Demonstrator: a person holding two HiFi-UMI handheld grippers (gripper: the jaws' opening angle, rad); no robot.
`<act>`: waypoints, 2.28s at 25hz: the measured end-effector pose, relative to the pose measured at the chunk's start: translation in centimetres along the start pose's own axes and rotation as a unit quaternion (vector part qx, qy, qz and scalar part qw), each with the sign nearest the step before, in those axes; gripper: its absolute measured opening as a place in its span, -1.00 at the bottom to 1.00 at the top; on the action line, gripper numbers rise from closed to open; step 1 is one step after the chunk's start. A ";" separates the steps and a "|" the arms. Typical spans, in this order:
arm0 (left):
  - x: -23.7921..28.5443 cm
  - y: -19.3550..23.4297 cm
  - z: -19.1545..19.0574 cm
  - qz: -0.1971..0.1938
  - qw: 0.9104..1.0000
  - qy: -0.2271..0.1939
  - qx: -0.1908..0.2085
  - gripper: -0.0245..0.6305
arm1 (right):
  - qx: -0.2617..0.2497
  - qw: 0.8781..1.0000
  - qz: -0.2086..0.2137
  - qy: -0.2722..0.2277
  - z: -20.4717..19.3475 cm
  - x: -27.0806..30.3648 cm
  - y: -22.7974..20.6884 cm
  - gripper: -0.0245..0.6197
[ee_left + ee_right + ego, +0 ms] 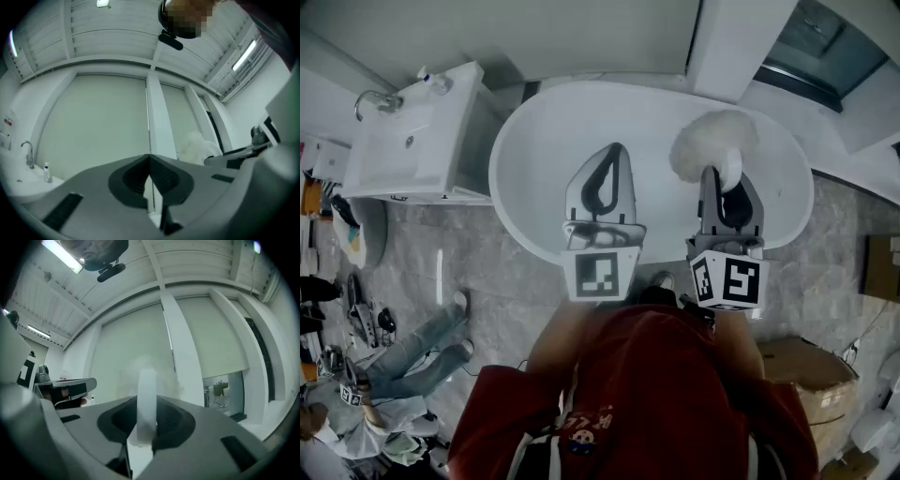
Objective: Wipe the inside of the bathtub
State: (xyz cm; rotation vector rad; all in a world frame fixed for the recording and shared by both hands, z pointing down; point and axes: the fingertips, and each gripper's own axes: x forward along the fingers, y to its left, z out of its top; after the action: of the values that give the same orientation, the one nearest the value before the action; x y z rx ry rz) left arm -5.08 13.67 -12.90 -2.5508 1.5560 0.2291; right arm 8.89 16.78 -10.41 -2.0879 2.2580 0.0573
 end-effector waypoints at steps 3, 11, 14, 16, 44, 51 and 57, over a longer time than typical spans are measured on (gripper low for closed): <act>0.0 -0.7 0.3 0.002 1.000 -0.006 0.000 -0.88 | 0.000 1.000 -0.004 -0.002 0.1 -0.3 -0.8 -0.63; 0.0 -2.9 0.2 0.003 1.000 -0.001 0.013 -0.88 | -0.014 1.000 -0.004 -0.009 0.1 -1.3 -2.7 -0.63; 0.9 -1.2 -0.7 0.008 1.000 0.004 0.011 -0.88 | -0.019 1.000 0.000 -0.005 -0.7 0.7 -1.8 -0.63; 1.2 -0.7 -1.0 0.014 1.000 0.005 0.013 -0.88 | -0.026 1.000 0.003 -0.003 -1.2 1.4 -1.5 -0.63; -7.4 18.4 -15.3 0.090 0.989 0.104 0.058 -0.88 | -0.053 0.841 0.242 0.480 -33.5 5.5 22.3 -0.63; -7.9 24.7 -20.9 0.057 0.989 0.129 0.040 -0.88 | -0.111 0.725 0.350 0.583 -42.5 4.3 29.4 -0.63; -8.5 28.6 -26.1 0.053 0.986 0.155 0.024 -0.88 | -0.142 0.613 0.456 0.630 -48.5 2.2 33.2 -0.63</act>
State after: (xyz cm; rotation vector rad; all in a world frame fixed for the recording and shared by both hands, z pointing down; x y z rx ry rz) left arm -33.02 2.83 13.12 -2.5625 1.7792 -0.2045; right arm -25.44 13.76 37.19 -0.5031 3.9882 -1.5225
